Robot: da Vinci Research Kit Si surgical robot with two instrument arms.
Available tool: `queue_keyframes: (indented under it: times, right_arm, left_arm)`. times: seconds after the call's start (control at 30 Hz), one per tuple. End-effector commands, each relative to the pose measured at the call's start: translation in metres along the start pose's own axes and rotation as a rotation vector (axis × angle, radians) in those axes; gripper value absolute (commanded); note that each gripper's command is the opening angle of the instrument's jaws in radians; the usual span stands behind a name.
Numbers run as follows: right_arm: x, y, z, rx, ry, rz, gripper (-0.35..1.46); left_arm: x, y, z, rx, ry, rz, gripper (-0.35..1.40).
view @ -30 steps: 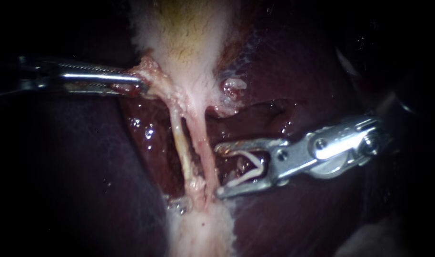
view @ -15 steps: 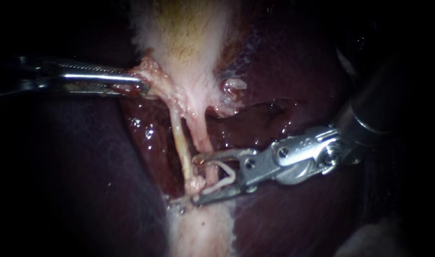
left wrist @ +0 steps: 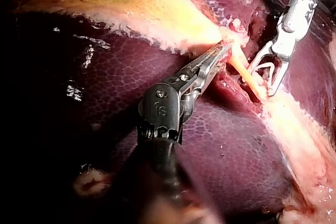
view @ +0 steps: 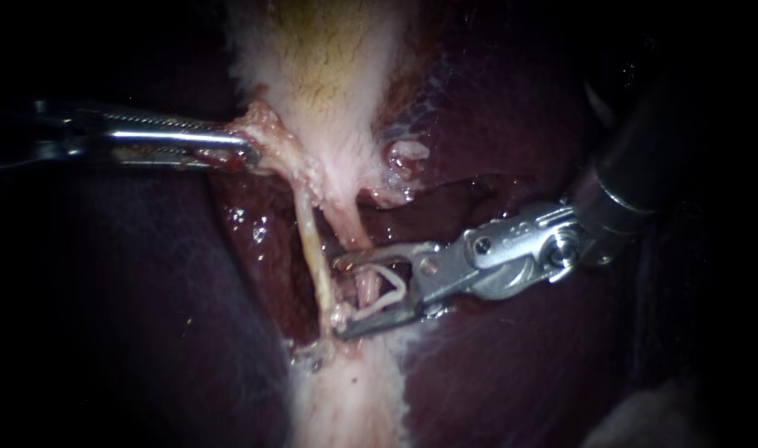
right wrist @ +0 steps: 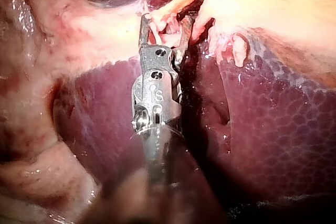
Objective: Clipping first clip left tube
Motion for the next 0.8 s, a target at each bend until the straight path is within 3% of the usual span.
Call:
queue_keyframes:
  times: [0.03, 0.2, 0.4, 0.5, 0.8]
  right_arm:
    - [0.0001, 0.0001, 0.0004, -0.002, 0.001, 0.0, 0.49]
    - [0.0003, 0.0005, 0.0022, -0.005, 0.022, -0.001, 0.5]
    - [0.0003, 0.0002, 0.0028, 0.081, 0.073, 0.005, 0.5]
    - [0.0004, -0.0003, 0.0027, 0.137, 0.116, 0.023, 0.5]
    - [0.0016, -0.0027, 0.0029, 0.236, 0.179, 0.03, 0.48]
  left_arm:
    - [0.0, 0.0, 0.0, 0.0, 0.0, 0.0, -0.35]
    - [0.0, 0.0, 0.0002, 0.001, 0.0, 0.0, -0.35]
    - [0.0, 0.0, 0.0002, 0.001, 0.0, 0.0, -0.35]
    - [0.0, 0.0, 0.0002, 0.001, 0.0, 0.001, -0.35]
    - [-0.0001, -0.0001, 0.0002, 0.0, 0.0, 0.001, -0.35]
